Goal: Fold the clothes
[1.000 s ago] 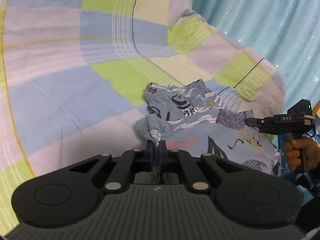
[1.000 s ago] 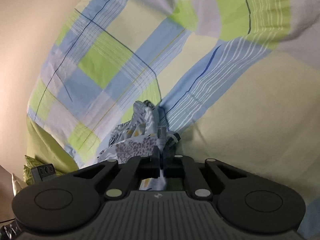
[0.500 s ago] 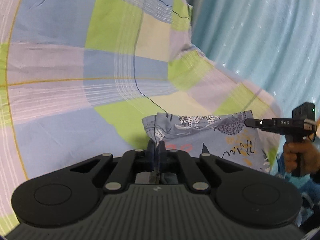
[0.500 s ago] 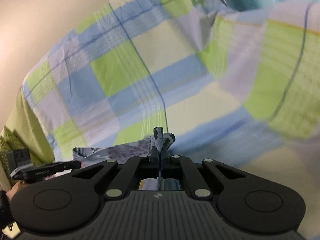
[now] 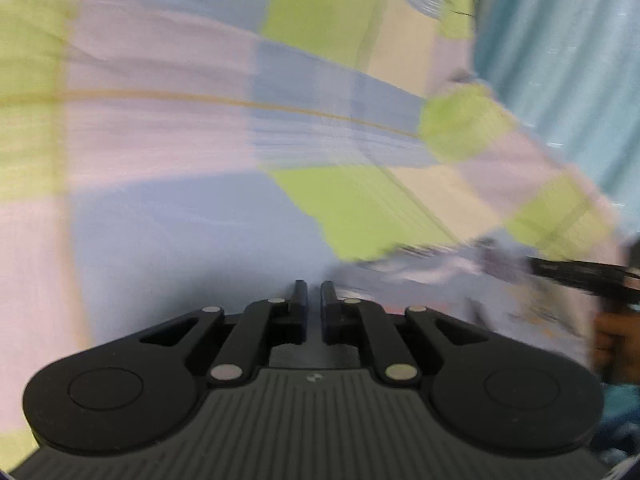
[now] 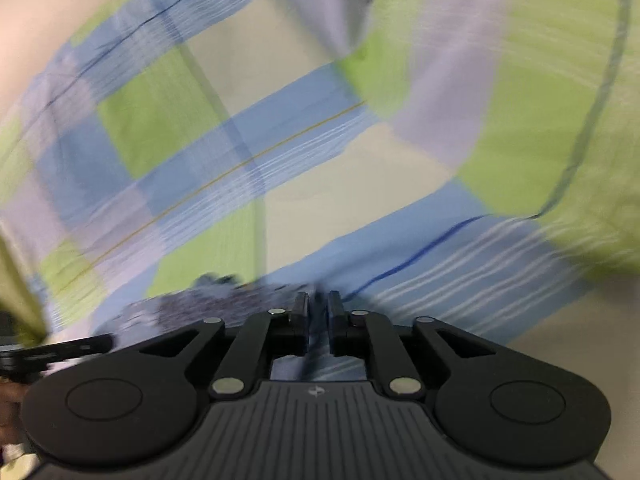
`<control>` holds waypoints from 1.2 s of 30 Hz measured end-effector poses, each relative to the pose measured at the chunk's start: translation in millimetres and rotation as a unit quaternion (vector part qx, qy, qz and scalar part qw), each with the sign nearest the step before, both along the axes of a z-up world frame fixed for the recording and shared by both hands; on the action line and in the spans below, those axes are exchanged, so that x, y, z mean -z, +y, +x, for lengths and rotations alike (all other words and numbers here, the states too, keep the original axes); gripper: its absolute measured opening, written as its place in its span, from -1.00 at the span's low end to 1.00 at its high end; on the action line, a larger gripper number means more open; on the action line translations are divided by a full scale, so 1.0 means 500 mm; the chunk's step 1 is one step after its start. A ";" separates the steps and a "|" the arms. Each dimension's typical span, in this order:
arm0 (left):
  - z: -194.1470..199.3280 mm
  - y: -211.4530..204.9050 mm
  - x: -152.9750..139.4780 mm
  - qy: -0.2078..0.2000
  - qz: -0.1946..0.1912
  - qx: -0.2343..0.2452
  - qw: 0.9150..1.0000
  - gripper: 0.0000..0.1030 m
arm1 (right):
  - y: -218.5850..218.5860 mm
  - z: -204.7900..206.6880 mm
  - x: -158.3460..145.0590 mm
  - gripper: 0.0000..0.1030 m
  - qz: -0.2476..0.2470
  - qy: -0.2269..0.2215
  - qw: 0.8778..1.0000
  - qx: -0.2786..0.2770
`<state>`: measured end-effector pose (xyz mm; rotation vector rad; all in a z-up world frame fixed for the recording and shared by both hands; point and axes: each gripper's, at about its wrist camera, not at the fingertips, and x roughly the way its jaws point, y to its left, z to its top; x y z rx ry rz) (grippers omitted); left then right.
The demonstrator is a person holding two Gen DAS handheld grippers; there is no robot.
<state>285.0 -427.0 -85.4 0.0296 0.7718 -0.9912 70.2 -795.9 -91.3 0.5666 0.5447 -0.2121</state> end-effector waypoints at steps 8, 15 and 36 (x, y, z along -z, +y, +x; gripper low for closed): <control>-0.158 0.037 -0.081 -0.170 0.046 0.088 0.980 -0.80 | 0.125 -0.123 -0.094 -0.61 -0.093 -0.037 0.994 -0.033; -0.460 0.074 -0.049 -0.423 0.129 0.264 0.857 -0.42 | 0.312 -0.237 -0.103 -0.30 -0.214 -0.055 0.975 -0.039; -0.478 0.026 0.069 -0.535 0.229 0.309 0.752 -0.89 | 0.503 -0.161 0.090 -0.77 -0.603 0.105 0.759 -0.220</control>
